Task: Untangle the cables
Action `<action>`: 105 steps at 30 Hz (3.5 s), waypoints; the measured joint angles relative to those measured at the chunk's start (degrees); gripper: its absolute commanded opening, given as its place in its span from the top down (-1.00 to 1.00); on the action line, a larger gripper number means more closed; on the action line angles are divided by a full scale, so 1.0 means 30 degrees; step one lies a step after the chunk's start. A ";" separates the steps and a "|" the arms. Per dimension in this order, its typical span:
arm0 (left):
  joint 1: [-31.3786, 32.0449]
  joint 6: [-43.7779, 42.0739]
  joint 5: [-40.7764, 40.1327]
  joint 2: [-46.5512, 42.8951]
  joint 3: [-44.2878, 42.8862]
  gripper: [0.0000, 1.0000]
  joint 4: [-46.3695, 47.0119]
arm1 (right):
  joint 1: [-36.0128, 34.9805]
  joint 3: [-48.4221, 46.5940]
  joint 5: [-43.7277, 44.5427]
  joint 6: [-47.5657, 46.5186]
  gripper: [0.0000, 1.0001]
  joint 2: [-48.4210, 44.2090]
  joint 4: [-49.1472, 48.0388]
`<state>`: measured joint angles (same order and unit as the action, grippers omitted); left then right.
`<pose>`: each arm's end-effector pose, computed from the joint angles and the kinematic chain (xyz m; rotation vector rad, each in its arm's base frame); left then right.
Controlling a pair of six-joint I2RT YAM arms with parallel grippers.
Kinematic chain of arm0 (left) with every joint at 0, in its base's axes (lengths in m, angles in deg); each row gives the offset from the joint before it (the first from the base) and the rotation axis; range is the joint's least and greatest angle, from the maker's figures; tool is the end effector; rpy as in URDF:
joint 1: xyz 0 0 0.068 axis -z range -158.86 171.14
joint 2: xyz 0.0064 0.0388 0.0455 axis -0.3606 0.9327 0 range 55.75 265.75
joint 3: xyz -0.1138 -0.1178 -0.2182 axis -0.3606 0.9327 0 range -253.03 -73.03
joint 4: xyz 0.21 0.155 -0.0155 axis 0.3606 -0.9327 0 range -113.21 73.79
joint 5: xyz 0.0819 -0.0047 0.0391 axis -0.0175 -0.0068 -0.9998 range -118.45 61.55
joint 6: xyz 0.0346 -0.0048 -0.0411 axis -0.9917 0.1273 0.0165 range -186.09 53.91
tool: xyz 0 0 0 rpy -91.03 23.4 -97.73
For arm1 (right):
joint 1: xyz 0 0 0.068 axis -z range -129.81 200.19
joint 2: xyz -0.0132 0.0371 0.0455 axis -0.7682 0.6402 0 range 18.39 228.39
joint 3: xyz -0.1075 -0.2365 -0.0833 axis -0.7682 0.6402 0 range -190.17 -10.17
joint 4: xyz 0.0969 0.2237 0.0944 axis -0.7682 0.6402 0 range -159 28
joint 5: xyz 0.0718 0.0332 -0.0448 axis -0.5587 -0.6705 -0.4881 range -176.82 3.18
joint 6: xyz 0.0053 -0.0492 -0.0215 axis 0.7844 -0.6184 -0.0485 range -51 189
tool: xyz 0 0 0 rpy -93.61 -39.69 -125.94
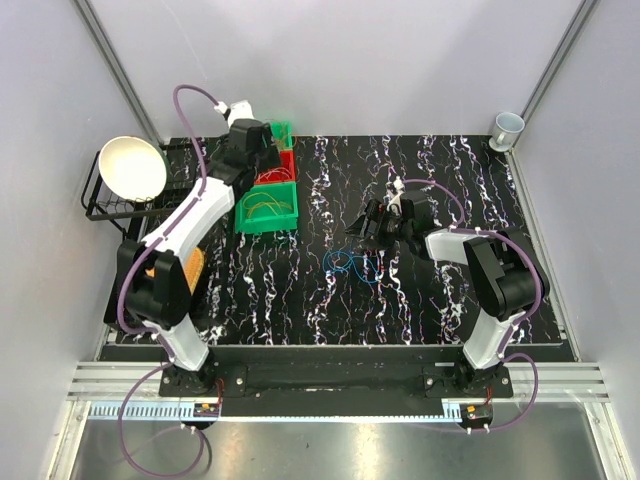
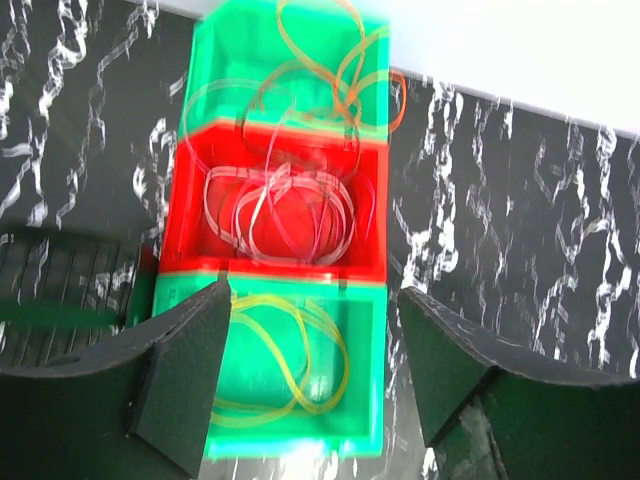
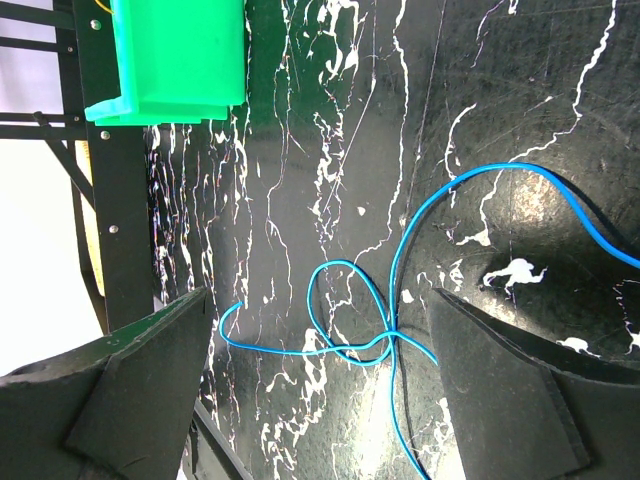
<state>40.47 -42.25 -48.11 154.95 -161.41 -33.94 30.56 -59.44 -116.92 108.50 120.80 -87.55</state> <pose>0.3894 -0.1240 0.3356 -0.2884 2.0193 -0.1167 0.3312 0.1370 0.1518 0.0767 2.3175 1.1317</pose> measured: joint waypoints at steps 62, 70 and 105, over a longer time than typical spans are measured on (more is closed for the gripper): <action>0.9085 0.0976 0.2929 -0.3585 0.1843 1.00 -0.5479 | 0.0299 0.1902 0.1763 -0.0525 -0.85 -0.4197 -0.0393; 0.9085 0.0226 0.2849 -0.3694 -0.0321 1.00 -0.7337 | 0.0299 0.1894 0.0554 -0.0029 -0.85 -0.2914 -0.1035; 0.9085 -0.0743 0.3016 -0.2812 -0.5982 1.00 -0.8080 | 0.0204 -0.0597 -0.1690 0.2594 -0.57 0.2295 -0.0860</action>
<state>67.73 -44.48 -39.06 146.51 -179.35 -58.18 31.17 -61.24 -121.99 116.29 127.69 -90.13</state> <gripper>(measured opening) 0.012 0.812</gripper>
